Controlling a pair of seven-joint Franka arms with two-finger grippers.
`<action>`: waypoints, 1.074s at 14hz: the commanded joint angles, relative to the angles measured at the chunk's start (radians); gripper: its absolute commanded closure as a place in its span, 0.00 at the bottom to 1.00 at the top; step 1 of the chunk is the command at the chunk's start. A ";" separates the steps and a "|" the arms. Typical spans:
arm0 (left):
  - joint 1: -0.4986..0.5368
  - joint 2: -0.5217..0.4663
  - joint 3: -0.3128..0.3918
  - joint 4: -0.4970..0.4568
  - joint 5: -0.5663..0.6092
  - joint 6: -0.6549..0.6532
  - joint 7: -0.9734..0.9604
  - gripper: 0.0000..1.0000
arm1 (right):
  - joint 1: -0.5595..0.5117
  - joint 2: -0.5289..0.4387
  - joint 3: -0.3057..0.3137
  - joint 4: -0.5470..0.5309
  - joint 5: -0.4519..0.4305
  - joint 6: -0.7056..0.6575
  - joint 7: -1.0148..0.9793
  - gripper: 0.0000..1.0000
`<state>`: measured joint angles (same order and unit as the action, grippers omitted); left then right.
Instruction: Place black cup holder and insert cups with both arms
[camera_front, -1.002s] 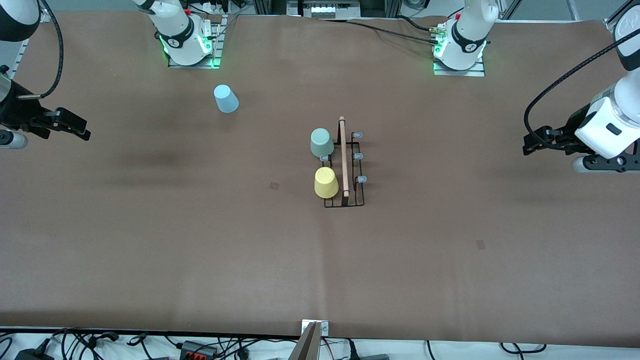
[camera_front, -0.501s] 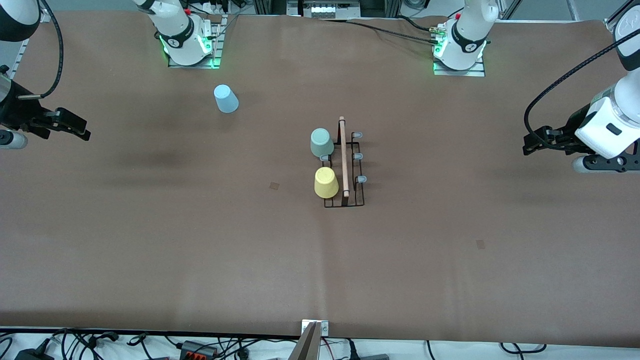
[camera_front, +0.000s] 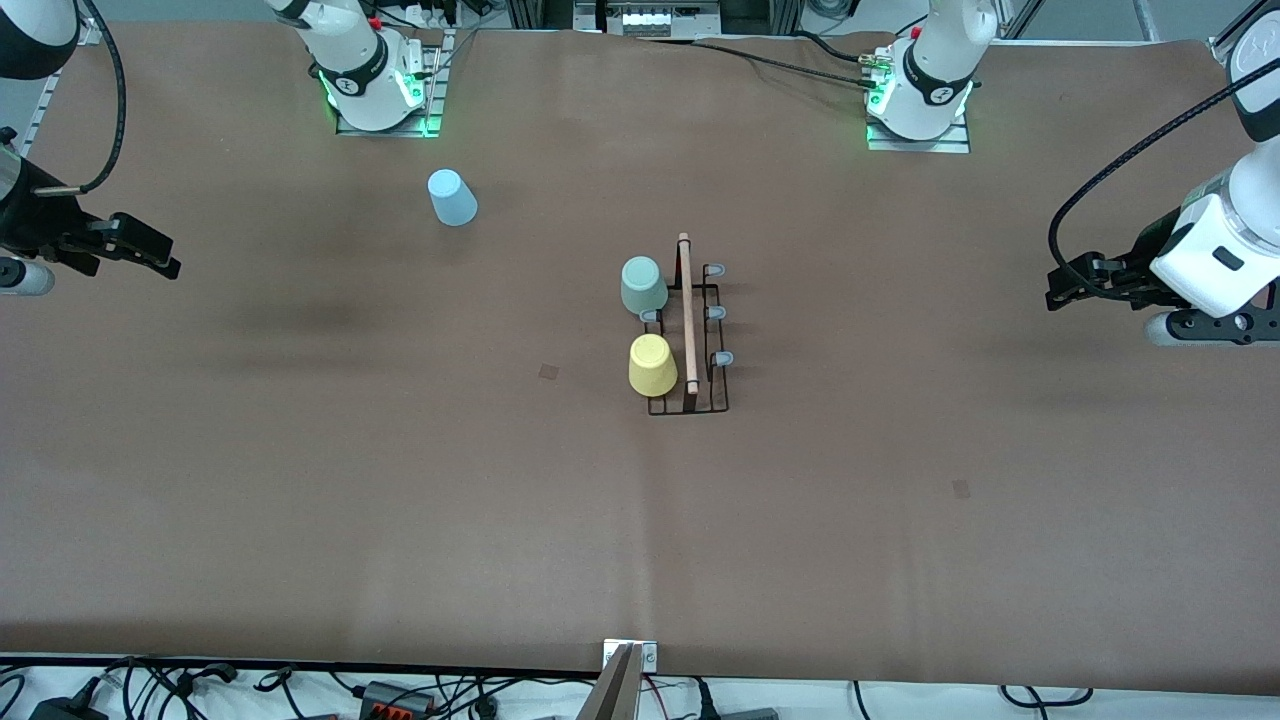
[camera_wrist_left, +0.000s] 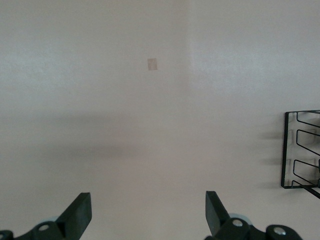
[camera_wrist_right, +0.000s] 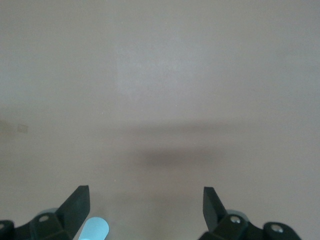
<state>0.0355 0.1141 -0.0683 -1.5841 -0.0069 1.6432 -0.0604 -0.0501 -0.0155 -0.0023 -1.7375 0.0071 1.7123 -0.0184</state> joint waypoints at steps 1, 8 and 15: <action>-0.011 -0.001 0.013 0.016 -0.015 -0.020 -0.004 0.00 | -0.002 -0.026 0.007 0.006 -0.012 -0.060 0.002 0.00; -0.012 -0.001 0.013 0.016 -0.016 -0.020 -0.004 0.00 | -0.001 -0.040 0.008 -0.005 -0.016 -0.072 -0.008 0.00; -0.012 0.001 0.013 0.016 -0.015 -0.022 -0.004 0.00 | -0.001 -0.053 0.010 -0.007 -0.016 -0.082 -0.008 0.00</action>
<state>0.0352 0.1141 -0.0681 -1.5841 -0.0069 1.6424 -0.0605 -0.0494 -0.0460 0.0007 -1.7377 0.0063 1.6460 -0.0184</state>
